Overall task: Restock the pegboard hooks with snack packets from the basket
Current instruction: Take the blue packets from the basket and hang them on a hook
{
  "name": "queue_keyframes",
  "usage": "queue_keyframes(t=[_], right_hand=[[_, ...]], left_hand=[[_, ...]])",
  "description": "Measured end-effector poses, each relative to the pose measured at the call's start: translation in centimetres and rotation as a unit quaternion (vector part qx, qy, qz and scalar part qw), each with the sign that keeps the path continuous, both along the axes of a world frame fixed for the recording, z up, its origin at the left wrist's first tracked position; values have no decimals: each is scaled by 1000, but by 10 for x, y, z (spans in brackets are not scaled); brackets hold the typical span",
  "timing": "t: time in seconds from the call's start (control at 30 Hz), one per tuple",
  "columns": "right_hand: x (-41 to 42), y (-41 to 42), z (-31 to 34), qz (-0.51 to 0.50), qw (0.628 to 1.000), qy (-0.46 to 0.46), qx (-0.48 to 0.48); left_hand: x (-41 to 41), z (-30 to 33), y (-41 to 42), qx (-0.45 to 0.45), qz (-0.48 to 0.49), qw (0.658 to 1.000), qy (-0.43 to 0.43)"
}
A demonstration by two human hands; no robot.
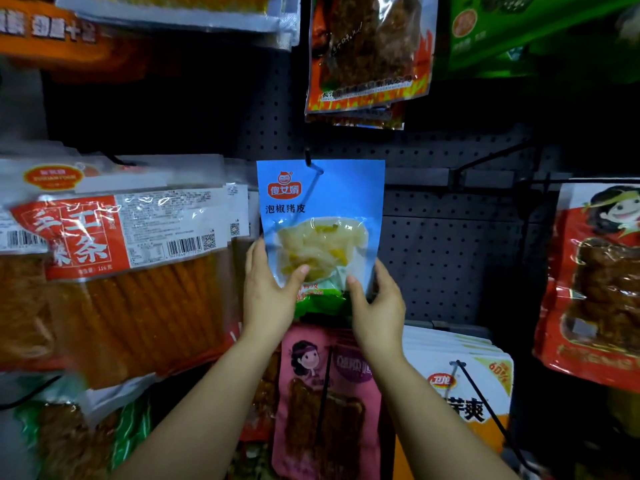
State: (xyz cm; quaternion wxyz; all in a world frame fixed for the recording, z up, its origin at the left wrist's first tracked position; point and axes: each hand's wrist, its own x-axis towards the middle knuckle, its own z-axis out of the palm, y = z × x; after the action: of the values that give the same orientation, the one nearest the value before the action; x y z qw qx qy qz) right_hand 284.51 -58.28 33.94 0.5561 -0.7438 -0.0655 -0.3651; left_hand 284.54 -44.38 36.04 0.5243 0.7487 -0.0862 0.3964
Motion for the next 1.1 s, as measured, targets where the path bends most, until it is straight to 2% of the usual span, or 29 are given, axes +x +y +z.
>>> queue_keyframes(t=[0.17,0.3,0.47,0.63,0.8,0.93,1.1], right_hand=[[-5,-2,-10,1,1000,8,-11],[-29,-3,-27,-9,1000,17,13],[-86,-9,-63,-24,998,12,62],[-175,-28,-132,-37,994,71,78],[-270,-65,-216,-96,974,179,95],[-338,-105,-278,-177,943,253,126],[-412,-175,-365,-264,876,364,174]], left_hand=[[-7,-11,6,-18,-27,999,-1],[-31,-37,8,-76,-60,995,29],[-86,-83,19,-129,-107,984,59],[-158,-145,4,-115,-202,963,134],[-214,-211,-45,-47,-322,915,237],[-241,-267,-97,0,-387,863,324],[-284,-360,-171,61,-465,770,433]])
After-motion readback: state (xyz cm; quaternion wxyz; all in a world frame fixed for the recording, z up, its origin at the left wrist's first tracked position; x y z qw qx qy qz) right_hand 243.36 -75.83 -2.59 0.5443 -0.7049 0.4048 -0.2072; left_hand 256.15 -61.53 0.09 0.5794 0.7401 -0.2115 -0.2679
